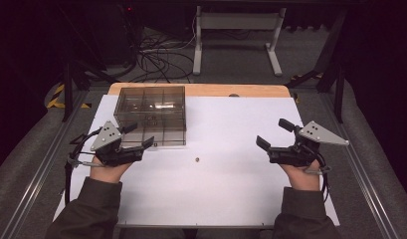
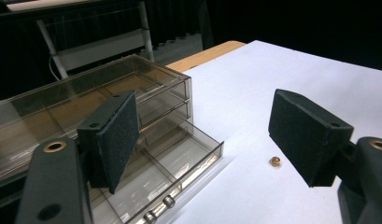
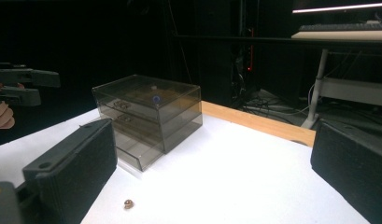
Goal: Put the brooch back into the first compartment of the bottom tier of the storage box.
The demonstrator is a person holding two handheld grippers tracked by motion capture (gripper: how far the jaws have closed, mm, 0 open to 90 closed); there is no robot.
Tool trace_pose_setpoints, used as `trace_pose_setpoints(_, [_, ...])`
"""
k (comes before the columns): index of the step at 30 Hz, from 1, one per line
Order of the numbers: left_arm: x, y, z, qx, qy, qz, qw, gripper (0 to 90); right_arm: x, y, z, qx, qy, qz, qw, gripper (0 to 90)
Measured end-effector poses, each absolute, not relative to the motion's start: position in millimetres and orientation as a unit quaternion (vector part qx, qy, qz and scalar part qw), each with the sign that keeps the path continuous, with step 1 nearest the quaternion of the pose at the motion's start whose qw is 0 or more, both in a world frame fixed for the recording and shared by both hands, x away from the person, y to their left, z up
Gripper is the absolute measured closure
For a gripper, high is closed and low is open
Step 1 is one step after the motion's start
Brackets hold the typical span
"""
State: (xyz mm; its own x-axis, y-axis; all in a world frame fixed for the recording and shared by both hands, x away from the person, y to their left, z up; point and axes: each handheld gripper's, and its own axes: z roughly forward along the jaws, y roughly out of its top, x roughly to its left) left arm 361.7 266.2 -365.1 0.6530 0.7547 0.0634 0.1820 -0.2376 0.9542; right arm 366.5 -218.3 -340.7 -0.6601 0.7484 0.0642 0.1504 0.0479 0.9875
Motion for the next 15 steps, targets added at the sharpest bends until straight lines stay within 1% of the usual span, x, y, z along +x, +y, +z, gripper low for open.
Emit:
trace_pose_setpoints(1, [362.0,265.1,-365.9,0.741,0.317,0.271,0.527,27.9,366.5,-217.9,-340.9,0.330,0.682,0.604,0.246,1.2])
trace_pose_setpoints(15, [364.2,240.0,-377.8,0.757,0.308,0.253,0.518,29.8,364.8,-217.9,-338.6,0.329,0.685,0.601,0.248,1.3])
